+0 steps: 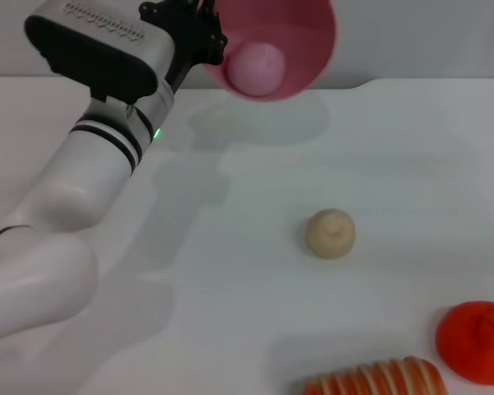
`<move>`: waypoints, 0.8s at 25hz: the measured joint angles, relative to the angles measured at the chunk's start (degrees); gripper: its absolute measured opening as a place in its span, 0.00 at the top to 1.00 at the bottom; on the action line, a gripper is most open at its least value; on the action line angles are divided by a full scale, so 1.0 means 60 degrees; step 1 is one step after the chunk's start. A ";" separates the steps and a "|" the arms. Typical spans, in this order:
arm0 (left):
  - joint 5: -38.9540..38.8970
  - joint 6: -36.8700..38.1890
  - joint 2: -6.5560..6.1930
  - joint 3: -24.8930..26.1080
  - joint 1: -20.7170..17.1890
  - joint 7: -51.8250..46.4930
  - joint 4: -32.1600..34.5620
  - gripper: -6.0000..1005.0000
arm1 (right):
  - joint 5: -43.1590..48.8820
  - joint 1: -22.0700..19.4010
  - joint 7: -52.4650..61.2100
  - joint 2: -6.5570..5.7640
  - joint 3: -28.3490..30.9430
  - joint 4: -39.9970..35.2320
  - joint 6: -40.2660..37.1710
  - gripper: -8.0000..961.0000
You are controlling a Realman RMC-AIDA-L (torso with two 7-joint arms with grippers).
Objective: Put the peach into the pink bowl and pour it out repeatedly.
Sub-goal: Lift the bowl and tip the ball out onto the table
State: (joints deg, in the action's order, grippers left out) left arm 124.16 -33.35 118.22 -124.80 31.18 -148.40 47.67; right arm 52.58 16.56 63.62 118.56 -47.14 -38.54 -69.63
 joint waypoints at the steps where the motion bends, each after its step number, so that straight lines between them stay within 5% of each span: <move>1: 0.0000 0.0000 0.0000 0.0000 0.0000 0.0000 0.0000 0.95 | 0.0001 0.0006 0.0000 0.0001 -0.0009 0.0001 0.0000 0.52; 20: 0.0793 -0.2532 -0.0009 -0.1110 -0.0353 -0.2228 -0.0142 0.95 | 0.0010 0.0049 0.0000 -0.0015 -0.0003 0.0170 0.0017 0.52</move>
State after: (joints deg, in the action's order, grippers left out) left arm 128.92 -48.54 118.17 -131.47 29.06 -161.77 46.82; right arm 52.65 16.85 63.62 118.47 -47.16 -37.52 -69.53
